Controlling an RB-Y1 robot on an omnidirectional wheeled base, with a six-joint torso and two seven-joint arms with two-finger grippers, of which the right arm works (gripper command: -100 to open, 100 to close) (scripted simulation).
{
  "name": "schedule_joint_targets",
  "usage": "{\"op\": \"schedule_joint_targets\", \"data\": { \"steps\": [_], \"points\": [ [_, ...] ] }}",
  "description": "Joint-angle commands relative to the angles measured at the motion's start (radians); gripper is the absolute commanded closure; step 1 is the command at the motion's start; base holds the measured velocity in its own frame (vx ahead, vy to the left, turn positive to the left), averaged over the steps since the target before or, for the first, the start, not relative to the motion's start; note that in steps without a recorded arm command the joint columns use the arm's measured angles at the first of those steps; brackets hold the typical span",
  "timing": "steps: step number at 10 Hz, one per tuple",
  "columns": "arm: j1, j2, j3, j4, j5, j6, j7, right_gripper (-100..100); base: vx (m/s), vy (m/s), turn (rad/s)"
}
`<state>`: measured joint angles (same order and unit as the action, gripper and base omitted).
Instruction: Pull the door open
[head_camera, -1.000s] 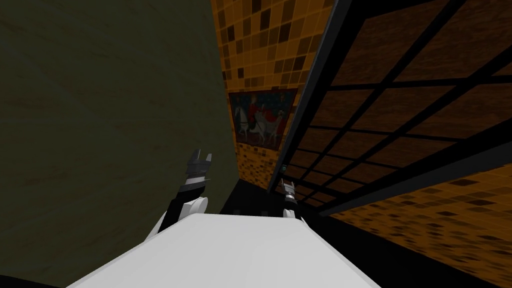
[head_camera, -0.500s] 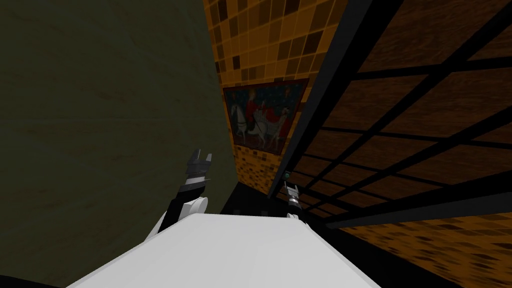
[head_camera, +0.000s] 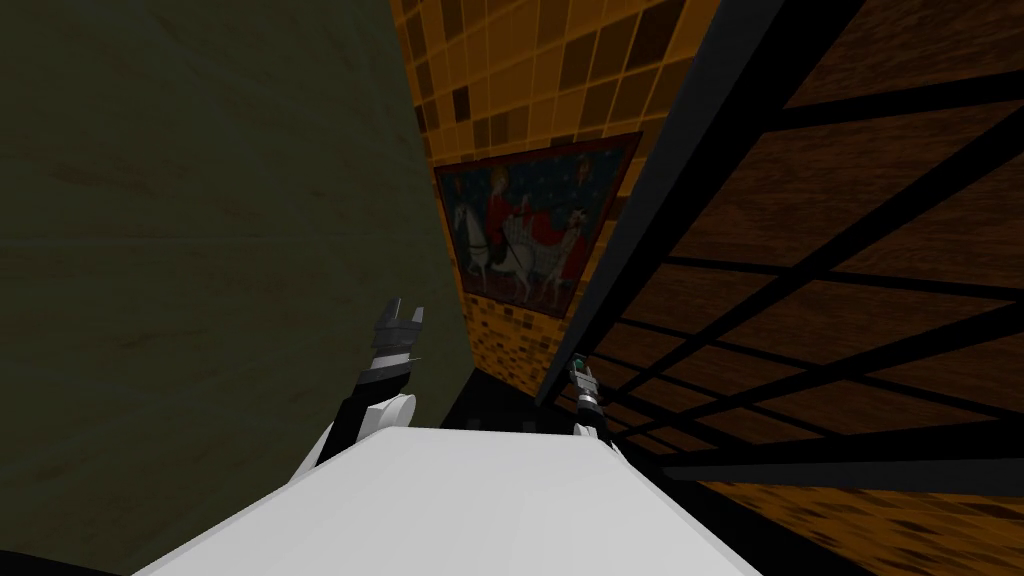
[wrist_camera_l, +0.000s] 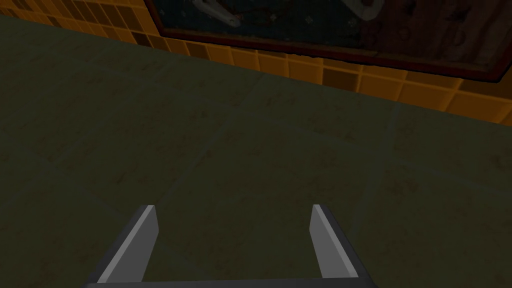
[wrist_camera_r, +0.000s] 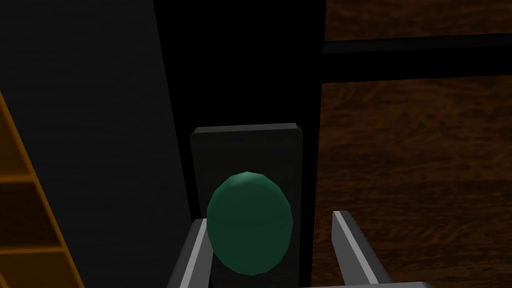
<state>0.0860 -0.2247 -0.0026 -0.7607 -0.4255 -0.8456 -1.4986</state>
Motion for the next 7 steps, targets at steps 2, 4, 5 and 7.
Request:
{"op": "schedule_joint_targets", "data": {
  "steps": [2, 4, 5, 7],
  "points": [
    [0.000, -0.001, -0.002, 0.001, -0.001, 0.001, 0.000, 100, -0.020, 0.020, 0.012],
    [0.000, -0.001, -0.002, 0.001, -0.001, 0.001, 0.000, 100, -0.004, 0.002, -0.002],
    [0.000, -0.001, -0.002, 0.001, -0.001, 0.001, 0.000, 100, 0.000, 0.000, 0.000],
    [0.016, -0.011, 0.014, 0.005, 0.006, 0.000, -0.018, 100, -0.127, 0.011, 0.075]
  ]
}}
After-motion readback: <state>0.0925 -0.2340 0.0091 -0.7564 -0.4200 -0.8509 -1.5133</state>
